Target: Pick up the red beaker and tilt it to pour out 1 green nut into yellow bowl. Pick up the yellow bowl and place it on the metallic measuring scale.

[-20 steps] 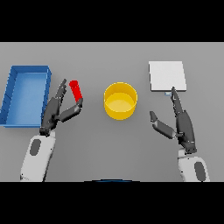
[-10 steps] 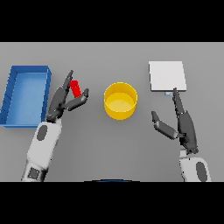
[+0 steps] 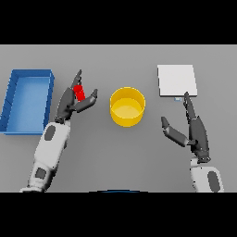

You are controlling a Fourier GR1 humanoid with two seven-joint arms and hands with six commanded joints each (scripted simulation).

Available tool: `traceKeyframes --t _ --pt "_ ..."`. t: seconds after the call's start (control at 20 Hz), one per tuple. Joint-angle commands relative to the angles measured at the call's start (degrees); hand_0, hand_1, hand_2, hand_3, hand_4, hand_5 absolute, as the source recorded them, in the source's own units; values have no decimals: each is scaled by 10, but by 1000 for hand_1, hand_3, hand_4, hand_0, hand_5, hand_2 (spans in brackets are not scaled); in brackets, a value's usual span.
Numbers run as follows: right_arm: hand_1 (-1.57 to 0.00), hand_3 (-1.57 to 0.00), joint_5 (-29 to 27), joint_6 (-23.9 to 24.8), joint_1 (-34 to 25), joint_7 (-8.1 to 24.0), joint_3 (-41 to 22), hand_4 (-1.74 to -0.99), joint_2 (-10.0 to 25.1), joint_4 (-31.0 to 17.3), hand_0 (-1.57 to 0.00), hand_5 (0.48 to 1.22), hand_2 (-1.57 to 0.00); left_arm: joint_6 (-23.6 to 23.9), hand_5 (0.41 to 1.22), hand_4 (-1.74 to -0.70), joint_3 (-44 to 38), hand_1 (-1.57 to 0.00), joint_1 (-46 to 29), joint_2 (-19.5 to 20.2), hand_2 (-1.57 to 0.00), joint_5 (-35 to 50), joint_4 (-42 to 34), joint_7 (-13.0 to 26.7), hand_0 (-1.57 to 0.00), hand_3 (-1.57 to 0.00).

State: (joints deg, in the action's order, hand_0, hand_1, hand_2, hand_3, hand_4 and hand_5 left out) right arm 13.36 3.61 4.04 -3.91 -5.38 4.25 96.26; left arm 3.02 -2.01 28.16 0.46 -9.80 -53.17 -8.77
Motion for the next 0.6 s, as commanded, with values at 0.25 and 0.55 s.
traceKeyframes --t 0.25,0.55 --pt "1 1 -4 -3 7 -11 1 -1256 0 -2 1 646 1 28 997 -1541 -24 -874 30 -8 -900 5 45 -4 -844 -838" --pt "1 1 -6 -3 12 -9 0 -1257 -3 2 1 645 1 23 1162 -1505 -8 -1388 30 -11 -1395 -11 36 10 -1380 -1326"
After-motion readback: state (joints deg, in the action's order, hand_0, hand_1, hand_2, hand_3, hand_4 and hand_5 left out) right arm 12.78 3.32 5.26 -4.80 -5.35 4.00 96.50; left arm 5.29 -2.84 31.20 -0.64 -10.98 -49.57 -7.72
